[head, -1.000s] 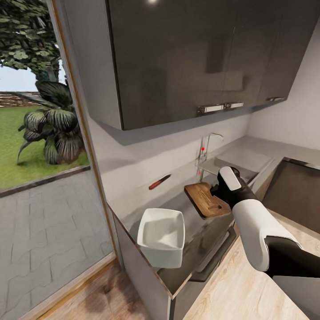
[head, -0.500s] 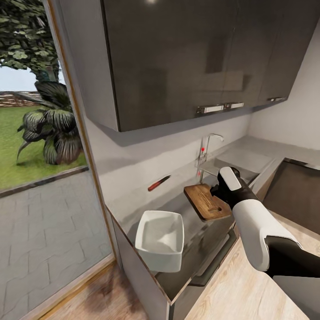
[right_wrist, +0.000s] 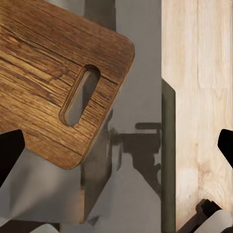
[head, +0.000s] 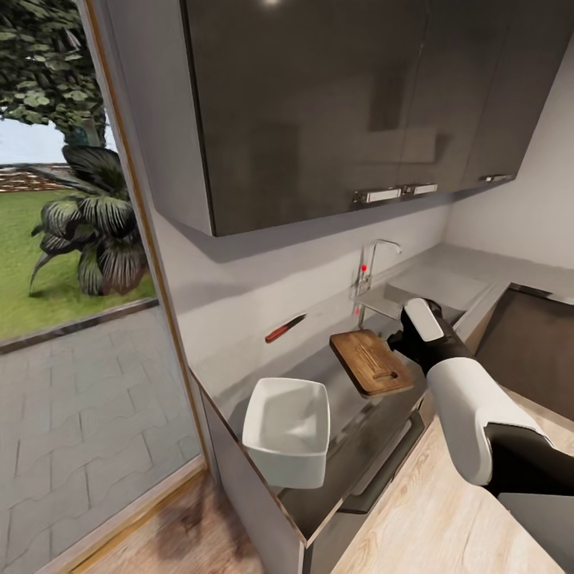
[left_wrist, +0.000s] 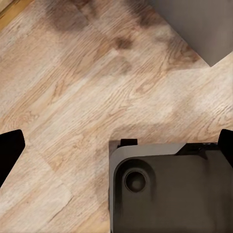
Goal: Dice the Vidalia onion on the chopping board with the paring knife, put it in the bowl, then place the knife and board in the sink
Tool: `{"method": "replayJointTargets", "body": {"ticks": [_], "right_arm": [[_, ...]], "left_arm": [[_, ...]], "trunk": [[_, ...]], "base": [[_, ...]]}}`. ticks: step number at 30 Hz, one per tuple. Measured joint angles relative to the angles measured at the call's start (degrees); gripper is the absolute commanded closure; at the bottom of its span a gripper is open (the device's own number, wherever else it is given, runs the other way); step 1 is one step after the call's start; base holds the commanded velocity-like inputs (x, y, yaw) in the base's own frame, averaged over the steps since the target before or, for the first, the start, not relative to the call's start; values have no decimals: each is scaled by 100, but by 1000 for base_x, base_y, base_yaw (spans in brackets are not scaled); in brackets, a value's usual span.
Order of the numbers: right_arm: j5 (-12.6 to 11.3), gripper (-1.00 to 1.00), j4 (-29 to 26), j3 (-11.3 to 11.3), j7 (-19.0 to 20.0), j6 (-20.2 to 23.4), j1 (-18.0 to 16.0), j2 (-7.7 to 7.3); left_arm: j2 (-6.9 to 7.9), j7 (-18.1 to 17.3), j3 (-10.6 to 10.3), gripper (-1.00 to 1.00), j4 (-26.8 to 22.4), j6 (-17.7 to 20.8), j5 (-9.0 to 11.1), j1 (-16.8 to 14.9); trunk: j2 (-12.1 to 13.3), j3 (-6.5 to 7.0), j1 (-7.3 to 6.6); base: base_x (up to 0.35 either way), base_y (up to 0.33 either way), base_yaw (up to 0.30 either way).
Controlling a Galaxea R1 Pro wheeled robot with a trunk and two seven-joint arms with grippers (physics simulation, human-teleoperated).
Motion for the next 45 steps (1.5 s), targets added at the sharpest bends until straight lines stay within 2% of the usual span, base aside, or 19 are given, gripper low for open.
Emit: {"method": "replayJointTargets", "body": {"ticks": [6,45], "right_arm": [[-6,-100,-26,5,-4,10,0,-177],[-6,-100,-19,19,3,11,0,-183]], "left_arm": [[0,0,0,-100,0,0,-3,-2],[-18,-1,-16,-100,0,0,-4,0]], "trunk": [[0,-17,0],[0,-369,0]], "base": [[0,0,0],[0,0,0]]}}
